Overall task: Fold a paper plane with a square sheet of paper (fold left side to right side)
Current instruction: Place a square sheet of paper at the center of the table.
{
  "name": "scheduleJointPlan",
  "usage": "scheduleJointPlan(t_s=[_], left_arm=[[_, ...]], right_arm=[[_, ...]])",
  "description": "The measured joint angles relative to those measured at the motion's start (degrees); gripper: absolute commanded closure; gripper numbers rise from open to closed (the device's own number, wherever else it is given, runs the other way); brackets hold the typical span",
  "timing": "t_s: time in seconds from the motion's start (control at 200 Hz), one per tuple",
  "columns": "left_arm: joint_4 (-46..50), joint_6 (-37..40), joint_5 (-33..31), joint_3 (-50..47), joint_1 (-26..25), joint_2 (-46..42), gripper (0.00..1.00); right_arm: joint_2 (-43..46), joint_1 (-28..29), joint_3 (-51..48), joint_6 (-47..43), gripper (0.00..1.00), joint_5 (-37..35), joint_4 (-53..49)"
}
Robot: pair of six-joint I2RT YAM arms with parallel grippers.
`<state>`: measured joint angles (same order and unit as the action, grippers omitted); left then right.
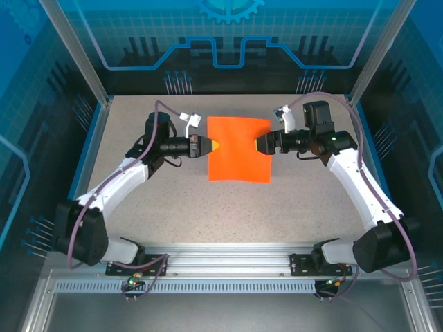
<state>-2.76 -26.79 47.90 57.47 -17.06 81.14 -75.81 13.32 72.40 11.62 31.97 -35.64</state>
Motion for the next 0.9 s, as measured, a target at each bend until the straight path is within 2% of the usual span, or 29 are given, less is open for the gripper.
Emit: scheduleJointPlan(t_s=[0.185,0.445,0.645,0.9], left_arm=[[4.6,1.3,-2.7,0.0,0.0,11.5,0.99],[12.2,4.4,-8.7,0.3,0.0,25.0,1.00],[16.9,7.3,-12.6,1.8,0.0,26.5,1.00],[19.2,9.0,-14.1,3.5,0.0,26.5,1.00]], right_arm=[[-0.2,-1.6,-4.0,1.9,0.22,-7.9,-1.0],[-3.5,-1.2,-12.0,7.9,0.53,-8.8,3.9],[-9.4,2.6,-17.9,13.4,0.70,-8.9,10.3],[-16.2,7.2,-18.2,17.8,0.84,-10.1,17.2]])
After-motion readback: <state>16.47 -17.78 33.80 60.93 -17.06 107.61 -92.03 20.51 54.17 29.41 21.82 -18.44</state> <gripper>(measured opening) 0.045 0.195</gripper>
